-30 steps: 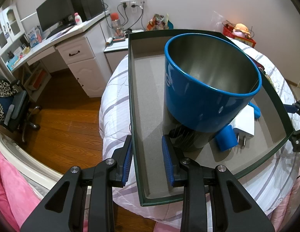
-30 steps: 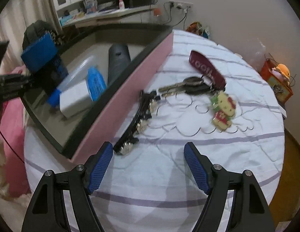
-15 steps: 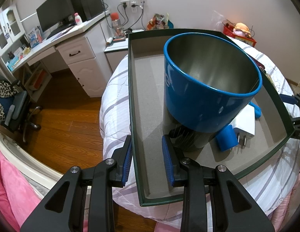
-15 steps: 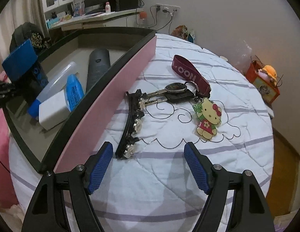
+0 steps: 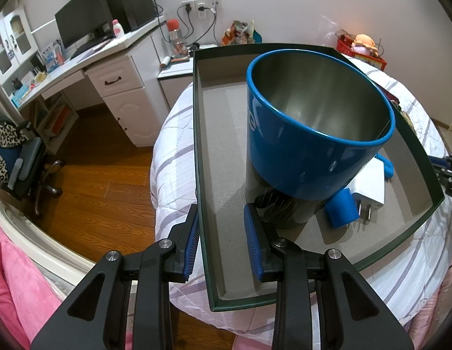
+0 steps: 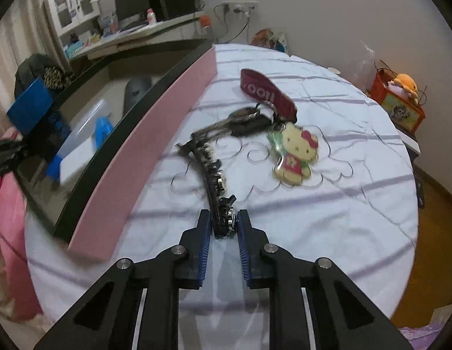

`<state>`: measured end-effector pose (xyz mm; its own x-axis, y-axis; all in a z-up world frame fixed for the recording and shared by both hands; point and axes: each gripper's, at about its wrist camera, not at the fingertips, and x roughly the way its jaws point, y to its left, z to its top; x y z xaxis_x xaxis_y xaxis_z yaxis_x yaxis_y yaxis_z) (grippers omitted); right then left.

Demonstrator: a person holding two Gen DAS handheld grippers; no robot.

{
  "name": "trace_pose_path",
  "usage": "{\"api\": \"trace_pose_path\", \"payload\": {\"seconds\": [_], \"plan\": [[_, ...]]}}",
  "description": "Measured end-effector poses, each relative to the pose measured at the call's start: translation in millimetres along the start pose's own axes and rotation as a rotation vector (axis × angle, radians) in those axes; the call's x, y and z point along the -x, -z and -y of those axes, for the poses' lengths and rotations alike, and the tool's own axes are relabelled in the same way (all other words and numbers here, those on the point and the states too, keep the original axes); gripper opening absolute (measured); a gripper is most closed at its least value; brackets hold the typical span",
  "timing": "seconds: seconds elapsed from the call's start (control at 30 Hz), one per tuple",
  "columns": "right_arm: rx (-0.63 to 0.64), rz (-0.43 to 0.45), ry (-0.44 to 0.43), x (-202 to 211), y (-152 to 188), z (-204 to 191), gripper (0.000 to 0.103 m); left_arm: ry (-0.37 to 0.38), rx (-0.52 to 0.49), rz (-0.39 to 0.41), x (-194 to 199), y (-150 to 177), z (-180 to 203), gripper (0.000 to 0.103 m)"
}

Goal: Organize rigid objects
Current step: 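Move the right gripper to the black hair clip and grasp it, then carry the black hair clip with the right gripper and release it in the tray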

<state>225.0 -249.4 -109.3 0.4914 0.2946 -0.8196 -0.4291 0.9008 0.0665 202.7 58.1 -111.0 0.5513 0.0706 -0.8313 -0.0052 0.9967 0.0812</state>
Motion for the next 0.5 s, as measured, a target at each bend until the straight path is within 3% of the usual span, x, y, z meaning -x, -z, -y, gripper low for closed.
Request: {"api": "trace_pose_path", "payload": {"seconds": [0.03, 0.1, 0.13, 0.17, 0.27, 0.4, 0.5], "plan": [[0.009, 0.016, 0.010, 3.6, 0.1, -1.7, 0.021, 0.000, 0.000, 0.000, 0.2, 0.1, -0.4, 0.029], [0.031, 0.032, 0.024, 3.3, -2.8, -4.6, 0.044, 0.001, 0.000, 0.001, 0.1, 0.1, 0.0, 0.029], [0.036, 0.041, 0.047, 1.6, -4.2, -5.4, 0.060, 0.001, 0.001, 0.001, 0.5, 0.5, -0.7, 0.029], [0.045, 0.049, 0.066, -1.5, -6.8, -7.3, 0.062, 0.001, 0.001, 0.001, 0.4, 0.4, 0.0, 0.029], [0.048, 0.064, 0.041, -13.6, -16.2, -10.5, 0.062, 0.000, 0.001, 0.000, 0.3, 0.5, 0.2, 0.029], [0.072, 0.050, 0.089, -28.8, -22.7, -17.9, 0.058, 0.001, 0.000, 0.000, 0.3, 0.3, 0.6, 0.029], [0.063, 0.064, 0.087, -26.0, -23.3, -20.3, 0.026, 0.000, 0.000, 0.001, 0.4, 0.5, 0.4, 0.029]]}}
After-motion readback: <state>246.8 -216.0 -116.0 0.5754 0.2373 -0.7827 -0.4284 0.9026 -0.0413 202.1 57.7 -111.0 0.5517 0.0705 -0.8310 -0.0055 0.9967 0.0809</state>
